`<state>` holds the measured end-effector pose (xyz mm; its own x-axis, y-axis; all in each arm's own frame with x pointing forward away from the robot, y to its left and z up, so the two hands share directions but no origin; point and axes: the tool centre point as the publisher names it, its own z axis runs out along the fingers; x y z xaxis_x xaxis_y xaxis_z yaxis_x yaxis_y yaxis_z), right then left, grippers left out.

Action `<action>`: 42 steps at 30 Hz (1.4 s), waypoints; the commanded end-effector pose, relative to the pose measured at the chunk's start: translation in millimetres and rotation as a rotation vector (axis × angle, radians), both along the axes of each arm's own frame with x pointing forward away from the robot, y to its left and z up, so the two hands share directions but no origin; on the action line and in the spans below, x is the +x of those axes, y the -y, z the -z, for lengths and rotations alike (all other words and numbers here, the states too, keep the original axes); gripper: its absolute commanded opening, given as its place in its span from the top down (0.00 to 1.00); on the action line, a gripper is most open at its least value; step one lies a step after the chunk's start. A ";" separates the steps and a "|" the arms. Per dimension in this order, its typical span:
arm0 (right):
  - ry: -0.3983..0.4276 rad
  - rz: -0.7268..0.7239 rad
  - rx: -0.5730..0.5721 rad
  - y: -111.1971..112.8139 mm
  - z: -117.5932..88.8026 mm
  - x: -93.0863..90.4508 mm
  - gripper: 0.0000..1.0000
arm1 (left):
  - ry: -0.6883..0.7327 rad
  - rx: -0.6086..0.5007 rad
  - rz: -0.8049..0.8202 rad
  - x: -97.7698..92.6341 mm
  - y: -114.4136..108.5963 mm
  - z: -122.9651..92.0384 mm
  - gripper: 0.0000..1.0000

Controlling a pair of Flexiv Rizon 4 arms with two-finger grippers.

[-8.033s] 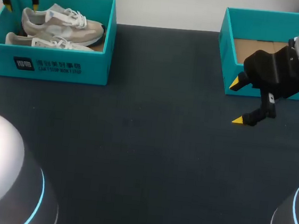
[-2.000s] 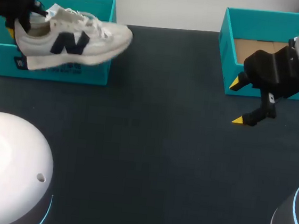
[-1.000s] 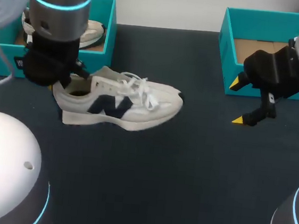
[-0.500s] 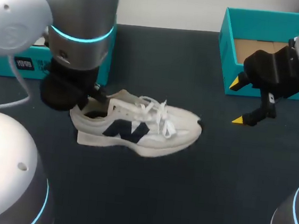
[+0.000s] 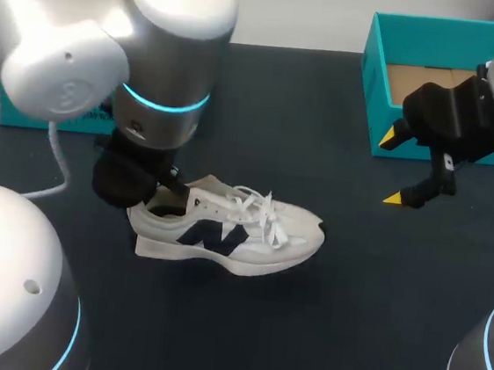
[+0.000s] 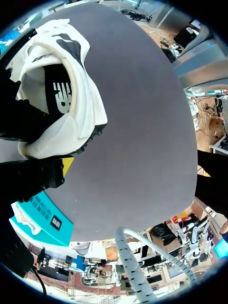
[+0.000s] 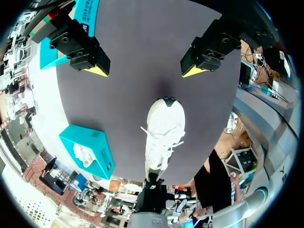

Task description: Take the shoe out of the shoebox, open the shoe tongue, remove and reinsert the insole, then place the shoe into the shoebox

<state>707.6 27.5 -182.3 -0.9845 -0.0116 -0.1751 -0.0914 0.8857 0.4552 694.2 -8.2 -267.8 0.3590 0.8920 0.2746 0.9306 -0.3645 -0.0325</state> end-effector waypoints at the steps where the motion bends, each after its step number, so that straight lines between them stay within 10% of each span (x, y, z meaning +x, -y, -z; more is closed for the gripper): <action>1: 0.000 0.001 -0.002 -1.3 1.4 1.0 0.00 | -0.006 0.035 -0.025 10.1 12.4 28.6 1.00; 29: 0.000 0.001 -0.002 -1.3 1.4 1.0 0.00 | 0.051 0.133 -0.104 30.5 23.0 115.3 1.00; 37: 0.000 0.001 -0.002 -1.3 1.4 1.0 0.00 | 0.027 0.111 -0.109 26.2 21.6 109.2 0.04; 42: 0.000 0.001 -0.002 -1.3 1.4 1.0 0.00 | 0.016 0.070 -0.123 24.2 20.1 98.1 0.00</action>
<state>707.7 27.5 -182.3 -0.9845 -0.0115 -0.1751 -0.0913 0.8857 0.4552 718.3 -36.1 -375.1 0.2449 0.8982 0.3649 0.9683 -0.2456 -0.0452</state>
